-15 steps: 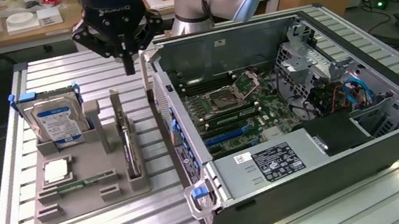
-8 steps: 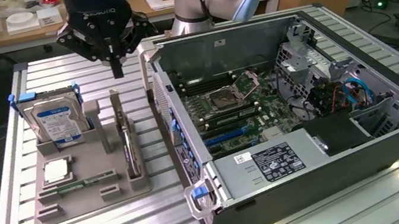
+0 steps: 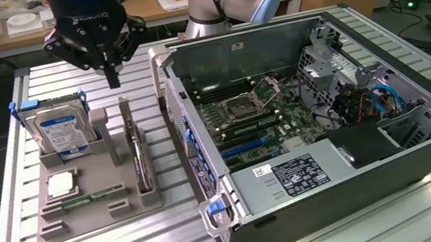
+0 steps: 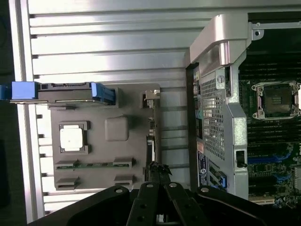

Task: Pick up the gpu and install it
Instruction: 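Reach for the gpu, then pick up the gpu and move the gpu toward the slot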

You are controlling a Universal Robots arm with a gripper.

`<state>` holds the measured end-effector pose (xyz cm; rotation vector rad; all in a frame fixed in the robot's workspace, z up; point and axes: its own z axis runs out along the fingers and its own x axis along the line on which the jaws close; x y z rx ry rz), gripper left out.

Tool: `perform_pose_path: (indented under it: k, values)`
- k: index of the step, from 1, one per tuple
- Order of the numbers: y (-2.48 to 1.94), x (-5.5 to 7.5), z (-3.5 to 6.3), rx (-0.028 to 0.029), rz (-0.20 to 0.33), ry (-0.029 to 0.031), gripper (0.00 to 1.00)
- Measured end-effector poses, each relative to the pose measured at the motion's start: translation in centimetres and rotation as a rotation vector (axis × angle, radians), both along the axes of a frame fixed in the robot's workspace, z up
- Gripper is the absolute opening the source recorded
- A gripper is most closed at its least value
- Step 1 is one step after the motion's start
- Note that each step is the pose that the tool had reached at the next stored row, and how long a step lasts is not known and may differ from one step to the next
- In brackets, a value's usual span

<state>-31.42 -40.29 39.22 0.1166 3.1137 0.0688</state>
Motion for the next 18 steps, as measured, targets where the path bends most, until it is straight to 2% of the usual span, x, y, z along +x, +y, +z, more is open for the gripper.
perform_pose_path:
  k: [5, 18]
  values:
    - [-0.02, -0.92, -0.01, 0.0001, 0.0, -0.0002, 0.11]
    - [-0.02, -0.93, -0.01, 0.0, 0.0, 0.0, 0.11]
